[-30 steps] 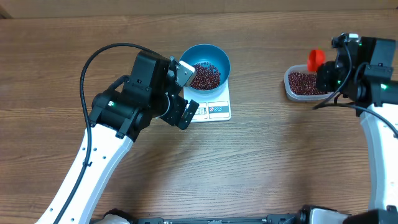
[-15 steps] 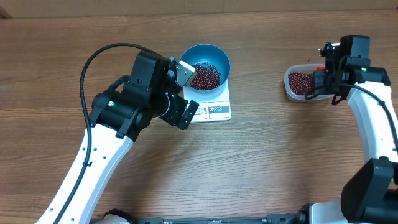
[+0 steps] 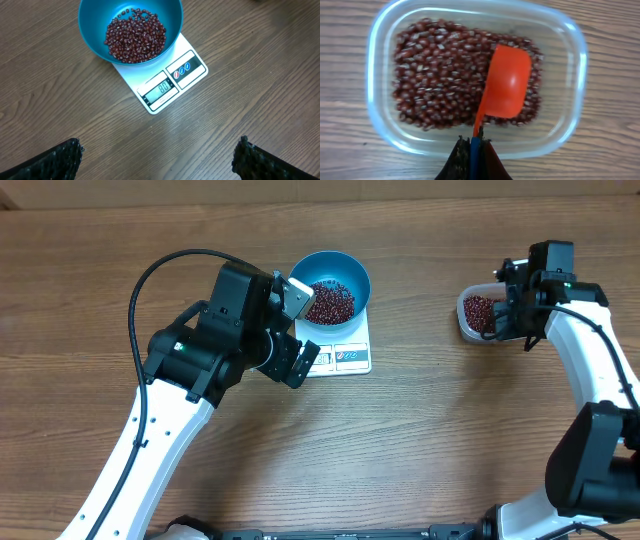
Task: Scoop item into bowl and weigh 150g on scale
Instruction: 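Dip the scoop into the bean tub and scoop more beans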
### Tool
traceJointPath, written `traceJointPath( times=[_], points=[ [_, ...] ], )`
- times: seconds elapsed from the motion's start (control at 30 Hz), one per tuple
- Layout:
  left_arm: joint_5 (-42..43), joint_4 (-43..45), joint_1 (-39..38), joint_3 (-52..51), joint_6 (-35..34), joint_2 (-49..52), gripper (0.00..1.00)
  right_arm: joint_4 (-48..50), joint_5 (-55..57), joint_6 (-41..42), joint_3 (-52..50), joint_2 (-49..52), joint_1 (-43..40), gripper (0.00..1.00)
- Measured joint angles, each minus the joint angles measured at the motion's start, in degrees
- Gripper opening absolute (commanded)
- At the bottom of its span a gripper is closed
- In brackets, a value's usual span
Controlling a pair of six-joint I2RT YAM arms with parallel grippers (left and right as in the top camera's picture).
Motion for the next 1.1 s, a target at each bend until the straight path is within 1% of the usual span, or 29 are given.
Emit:
traceJointPath(
  times=[0.27,0.57,0.73,1.1],
  points=[
    [0.0,0.0,0.0,0.0,0.0,0.0,1.0,-1.4,-9.2,-2.9,0.0,0.5,-0.1,0.04],
    [0.0,0.0,0.0,0.0,0.0,0.0,1.0,-2.7,-26.6,-3.4,0.0,0.7,-8.8,0.03],
    [0.0,0.0,0.0,0.0,0.0,0.0,1.0,-3.0,-30.6,-3.4,0.0,1.3,-11.0,0.04],
    [0.0,0.0,0.0,0.0,0.0,0.0,1.0,-0.5,-34.5,-2.7,-1.6,2.1,-11.7,0.04]
  ],
)
